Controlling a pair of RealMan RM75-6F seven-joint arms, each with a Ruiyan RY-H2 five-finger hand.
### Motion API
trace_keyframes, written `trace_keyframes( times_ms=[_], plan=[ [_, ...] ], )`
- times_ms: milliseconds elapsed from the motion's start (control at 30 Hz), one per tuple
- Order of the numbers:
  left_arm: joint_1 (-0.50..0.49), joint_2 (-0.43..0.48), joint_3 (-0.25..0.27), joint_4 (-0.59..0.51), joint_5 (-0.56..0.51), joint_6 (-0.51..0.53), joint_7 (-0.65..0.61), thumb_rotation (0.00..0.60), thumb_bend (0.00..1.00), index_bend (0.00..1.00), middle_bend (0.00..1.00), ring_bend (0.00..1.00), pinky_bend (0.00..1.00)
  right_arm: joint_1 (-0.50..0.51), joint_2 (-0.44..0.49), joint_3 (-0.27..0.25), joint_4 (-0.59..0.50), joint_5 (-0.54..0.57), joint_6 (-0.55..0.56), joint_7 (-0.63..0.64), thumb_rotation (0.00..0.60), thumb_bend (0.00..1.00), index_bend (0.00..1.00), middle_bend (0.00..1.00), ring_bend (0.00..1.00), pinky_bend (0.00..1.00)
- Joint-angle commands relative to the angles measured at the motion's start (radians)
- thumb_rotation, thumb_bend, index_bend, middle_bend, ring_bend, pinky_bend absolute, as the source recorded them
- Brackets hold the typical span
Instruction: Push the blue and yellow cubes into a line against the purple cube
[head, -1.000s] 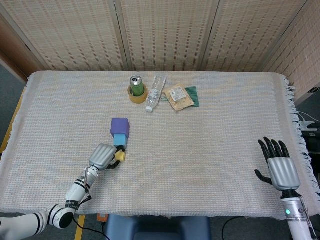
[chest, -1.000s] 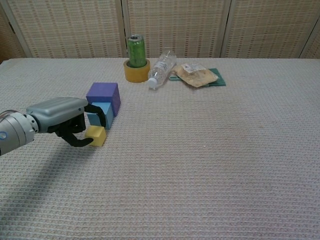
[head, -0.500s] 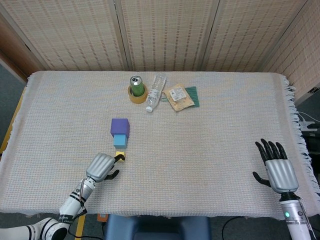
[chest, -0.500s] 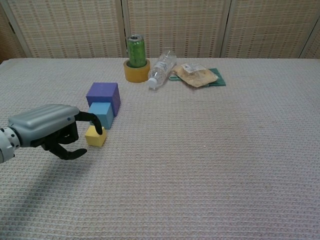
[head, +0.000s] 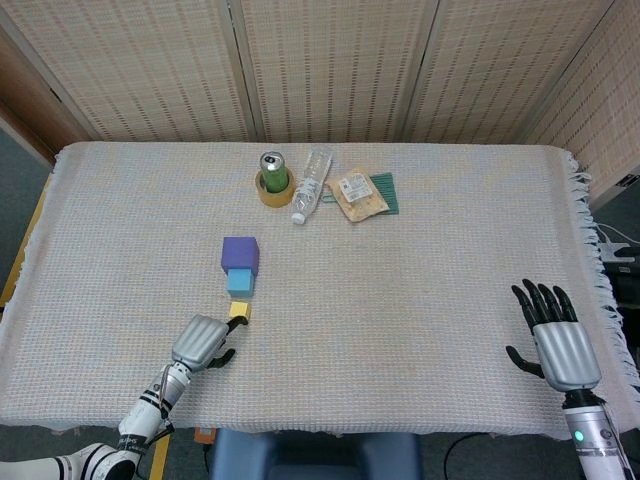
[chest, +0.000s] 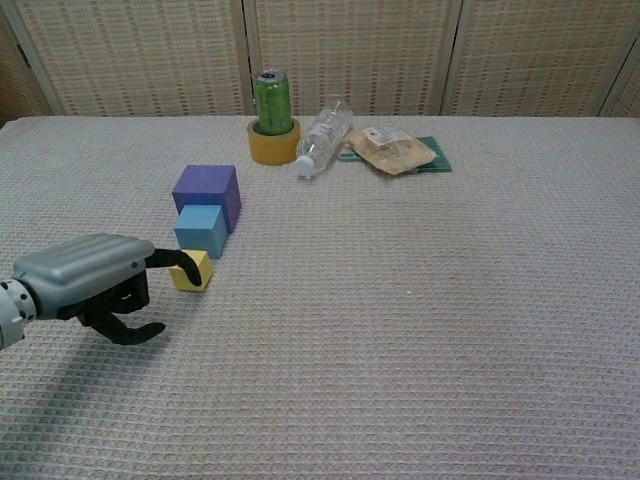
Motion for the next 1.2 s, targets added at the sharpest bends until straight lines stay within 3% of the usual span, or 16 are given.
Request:
trace_keyframes(
  times_ms=[33, 300, 500, 1200],
  plan=[
    [0.006, 0.004, 0.002, -0.002, 0.003, 0.006, -0.002, 0.6, 0.38, 0.3, 1.0, 1.0, 1.0, 0.0, 0.0, 0.001, 0.001, 0.001, -0.001, -0.001, 0.519, 0.03, 0.0, 0.0, 0.0, 0.0],
    [0.026, 0.012, 0.016, -0.007, 0.024, 0.026, -0.009, 0.6, 0.38, 0.31, 1.0, 1.0, 1.0, 0.0, -0.005, 0.001, 0.0, 0.002, -0.005, -0.014, 0.519, 0.03, 0.0, 0.0, 0.0, 0.0],
    [0.022, 0.012, 0.007, 0.008, -0.014, -0.014, -0.016, 0.6, 0.39, 0.32, 1.0, 1.0, 1.0, -0.001, -0.005, 0.0, -0.002, -0.004, -0.001, -0.015, 0.52, 0.03, 0.0, 0.0, 0.0, 0.0],
    [0.015, 0.005, -0.006, 0.026, -0.022, -0.047, -0.038, 0.6, 0.39, 0.27, 1.0, 1.0, 1.0, -0.003, -0.002, 0.006, 0.0, -0.002, 0.0, -0.005, 0.52, 0.03, 0.0, 0.0, 0.0, 0.0]
  ],
)
